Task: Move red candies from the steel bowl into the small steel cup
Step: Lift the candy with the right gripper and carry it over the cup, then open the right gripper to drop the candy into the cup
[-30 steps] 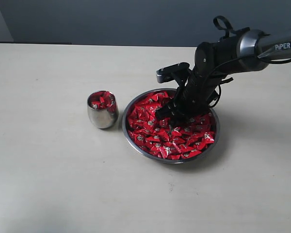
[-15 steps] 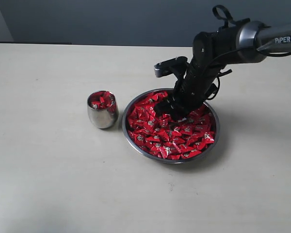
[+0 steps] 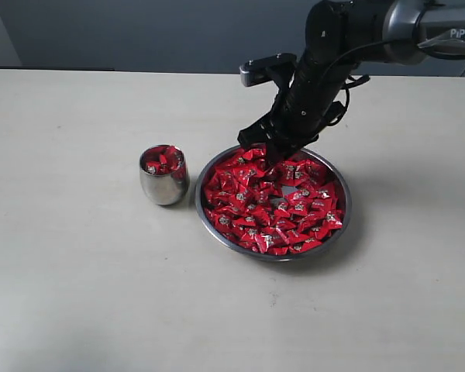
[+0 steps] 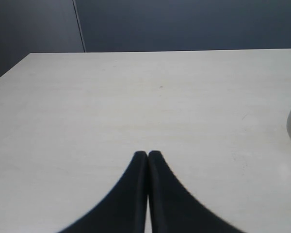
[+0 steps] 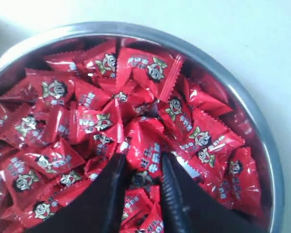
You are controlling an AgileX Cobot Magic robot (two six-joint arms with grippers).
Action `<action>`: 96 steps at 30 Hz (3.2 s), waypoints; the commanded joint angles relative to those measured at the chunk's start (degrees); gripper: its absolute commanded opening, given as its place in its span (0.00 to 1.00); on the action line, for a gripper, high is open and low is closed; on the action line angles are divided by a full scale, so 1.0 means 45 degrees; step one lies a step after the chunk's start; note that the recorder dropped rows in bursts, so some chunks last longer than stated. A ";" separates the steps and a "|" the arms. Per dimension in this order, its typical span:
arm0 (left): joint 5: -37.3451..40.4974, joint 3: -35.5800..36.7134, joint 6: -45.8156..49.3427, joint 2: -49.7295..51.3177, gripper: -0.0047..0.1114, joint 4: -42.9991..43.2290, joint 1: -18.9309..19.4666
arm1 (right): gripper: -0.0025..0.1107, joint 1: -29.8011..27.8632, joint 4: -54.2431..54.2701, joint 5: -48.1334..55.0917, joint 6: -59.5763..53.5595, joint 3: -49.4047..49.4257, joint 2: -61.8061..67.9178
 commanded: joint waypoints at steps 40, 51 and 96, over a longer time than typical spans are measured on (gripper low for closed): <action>-0.0130 0.0059 -0.0018 -0.0061 0.04 -0.0077 -0.0060 | 0.19 0.4038 -0.0024 0.2427 0.0040 -0.7095 0.3009; -0.0130 0.0059 -0.0018 -0.0061 0.04 -0.0077 -0.0060 | 0.19 0.4038 -0.0822 0.2256 0.0065 -0.7095 0.3149; -0.0130 0.0059 -0.0018 -0.0061 0.04 -0.0077 -0.0060 | 0.41 0.4005 -0.1334 0.2652 0.0019 -0.7095 0.3234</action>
